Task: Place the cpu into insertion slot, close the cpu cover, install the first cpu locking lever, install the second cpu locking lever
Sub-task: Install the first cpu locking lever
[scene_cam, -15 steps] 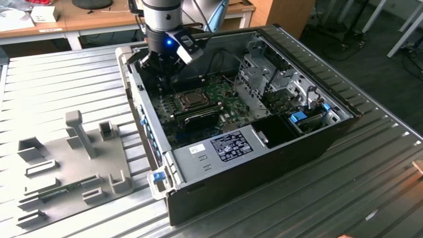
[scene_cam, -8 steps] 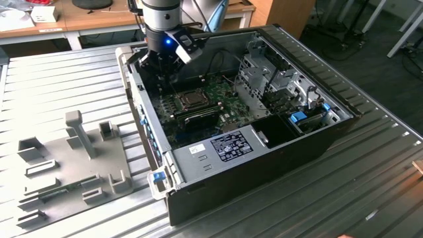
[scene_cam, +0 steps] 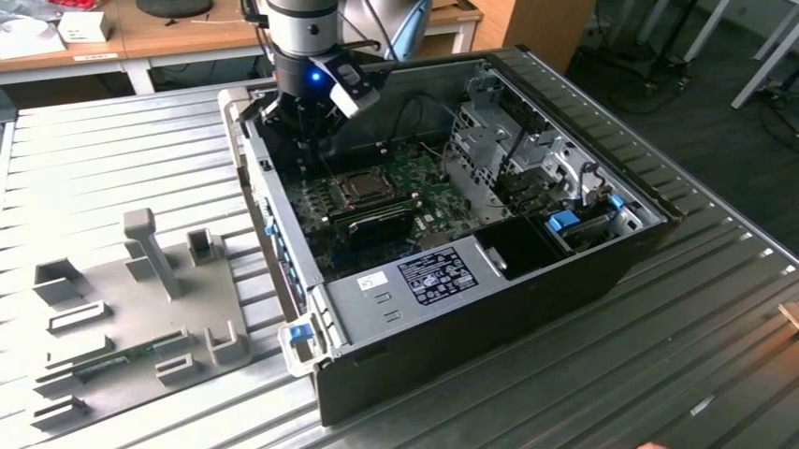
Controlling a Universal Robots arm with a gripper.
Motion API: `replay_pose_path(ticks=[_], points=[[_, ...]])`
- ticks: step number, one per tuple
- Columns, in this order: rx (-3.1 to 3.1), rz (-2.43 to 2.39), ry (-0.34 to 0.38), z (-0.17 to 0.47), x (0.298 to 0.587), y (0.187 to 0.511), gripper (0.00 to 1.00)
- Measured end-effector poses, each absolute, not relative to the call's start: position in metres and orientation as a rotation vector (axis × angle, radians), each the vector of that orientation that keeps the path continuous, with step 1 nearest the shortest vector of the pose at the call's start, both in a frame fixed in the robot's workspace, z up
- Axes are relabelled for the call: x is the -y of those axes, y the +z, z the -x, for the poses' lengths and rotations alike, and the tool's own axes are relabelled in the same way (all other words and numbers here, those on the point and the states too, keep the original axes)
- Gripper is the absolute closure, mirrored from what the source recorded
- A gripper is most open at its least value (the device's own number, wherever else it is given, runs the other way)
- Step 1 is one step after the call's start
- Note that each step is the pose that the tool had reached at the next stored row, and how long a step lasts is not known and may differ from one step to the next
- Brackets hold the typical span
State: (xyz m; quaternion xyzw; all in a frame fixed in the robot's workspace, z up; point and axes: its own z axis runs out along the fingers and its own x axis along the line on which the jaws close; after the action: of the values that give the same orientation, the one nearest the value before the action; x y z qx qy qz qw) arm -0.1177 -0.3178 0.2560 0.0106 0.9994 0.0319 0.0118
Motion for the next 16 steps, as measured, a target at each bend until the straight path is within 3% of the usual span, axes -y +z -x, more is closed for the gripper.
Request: replay_pose_path(ticks=[16], points=[[-3.116,-0.037,0.102,0.1141,0.3095,0.2552,0.90]])
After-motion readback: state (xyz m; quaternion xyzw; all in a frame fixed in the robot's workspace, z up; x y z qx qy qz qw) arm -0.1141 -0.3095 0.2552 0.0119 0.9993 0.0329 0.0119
